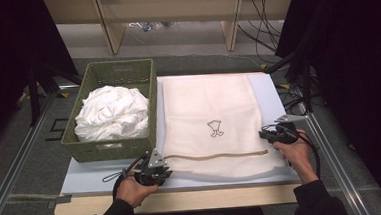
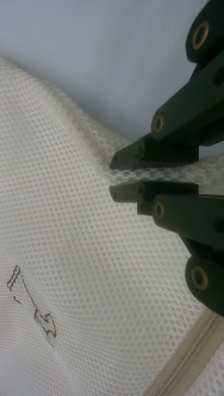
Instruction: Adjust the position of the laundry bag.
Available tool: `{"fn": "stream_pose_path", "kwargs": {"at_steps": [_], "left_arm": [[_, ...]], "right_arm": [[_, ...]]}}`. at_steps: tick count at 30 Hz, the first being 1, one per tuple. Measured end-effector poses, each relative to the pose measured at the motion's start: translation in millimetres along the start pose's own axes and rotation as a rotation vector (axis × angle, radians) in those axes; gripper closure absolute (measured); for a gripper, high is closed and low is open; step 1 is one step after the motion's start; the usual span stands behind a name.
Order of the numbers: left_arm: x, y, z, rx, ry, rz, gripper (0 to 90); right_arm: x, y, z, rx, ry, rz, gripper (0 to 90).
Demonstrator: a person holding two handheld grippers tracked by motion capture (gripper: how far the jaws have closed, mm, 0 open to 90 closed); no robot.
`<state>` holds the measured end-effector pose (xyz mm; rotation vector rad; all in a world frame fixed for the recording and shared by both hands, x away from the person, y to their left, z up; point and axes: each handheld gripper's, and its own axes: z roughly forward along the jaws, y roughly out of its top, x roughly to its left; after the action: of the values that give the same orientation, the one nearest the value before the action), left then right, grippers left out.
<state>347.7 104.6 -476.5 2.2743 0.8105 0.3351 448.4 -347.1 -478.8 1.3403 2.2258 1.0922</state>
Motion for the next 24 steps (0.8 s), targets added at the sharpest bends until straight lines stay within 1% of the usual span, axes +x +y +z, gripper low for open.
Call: {"fn": "stream_pose_path", "kwargs": {"at_steps": [1,2,3,4,5,8,9,10,11,12,13,14,15,16,17,18,19,20,22,23,24], "left_arm": [[0.0,-0.8,0.2,0.004,0.004,-0.011,80.6],[-0.2,-1.4,0.7,0.005,0.009,-0.026,80.6],[-0.6,-1.7,1.0,0.007,0.008,-0.024,80.6],[-1.2,-1.5,1.1,0.010,0.007,-0.013,80.6],[-2.6,-1.4,1.0,0.009,0.010,-0.003,80.6],[-3.8,-1.7,0.3,0.012,0.012,-0.004,80.4],[-3.2,-2.3,0.2,0.012,0.004,-0.003,80.4],[-2.1,-2.3,-0.3,0.012,0.003,0.011,80.4],[-1.7,-2.8,-0.4,0.013,0.005,-0.005,80.3],[-2.0,-2.8,-1.0,0.009,0.016,-0.011,80.3],[-0.3,-3.1,-1.1,0.009,0.019,-0.008,80.2],[-0.6,-3.3,-1.8,0.011,0.023,-0.019,80.2],[0.6,-4.0,-1.5,0.008,0.025,-0.023,80.0],[1.4,-4.2,-2.2,0.013,0.031,-0.022,80.0],[2.4,-4.4,-2.0,0.008,0.034,-0.012,79.9],[2.4,-4.6,-1.8,0.010,0.032,-0.014,79.7],[2.2,-5.1,-1.1,0.008,0.027,-0.021,79.4],[2.1,-5.2,-1.0,0.011,0.023,-0.021,78.9],[2.2,-5.2,-1.3,0.006,0.028,-0.016,78.2],[2.1,-5.4,-0.9,0.005,0.028,-0.035,75.7],[2.6,-5.1,-1.4,0.003,0.028,-0.038,75.7]], "right_arm": [[0.2,-0.2,0.5,-0.003,0.003,-0.002,84.7],[-1.2,0.4,-0.5,0.001,-0.010,-0.034,84.6],[-1.0,0.4,1.6,-0.005,0.018,-0.033,84.7],[0.1,0.6,1.4,0.003,0.014,-0.026,84.7],[-0.1,1.1,1.3,-0.002,0.012,-0.044,84.6],[0.0,1.3,2.0,-0.005,0.017,-0.043,84.6],[0.2,1.3,2.1,-0.005,0.017,-0.043,84.6],[0.4,1.5,2.0,0.004,0.036,-0.036,84.5],[0.6,1.5,1.5,-0.003,0.015,-0.048,84.4],[0.6,1.9,1.8,0.000,0.029,-0.052,84.4],[1.6,2.0,0.4,0.003,-0.001,-0.056,84.4],[4.5,1.7,1.9,0.004,0.019,-0.026,84.3],[5.1,2.0,2.9,-0.003,0.015,-0.038,84.0],[5.1,2.0,2.9,-0.003,0.015,-0.038,84.0],[3.6,2.8,1.7,0.003,0.000,-0.065,83.8],[4.0,2.7,1.9,0.005,0.003,-0.060,83.5],[5.5,2.1,2.5,0.003,0.009,-0.041,83.2],[5.4,2.0,2.5,0.002,0.015,-0.039,82.9],[5.3,2.0,2.3,0.002,0.013,-0.044,82.3],[5.2,2.1,1.7,0.002,0.005,-0.046,81.2],[5.2,2.1,1.7,0.002,0.005,-0.046,81.2]]}}
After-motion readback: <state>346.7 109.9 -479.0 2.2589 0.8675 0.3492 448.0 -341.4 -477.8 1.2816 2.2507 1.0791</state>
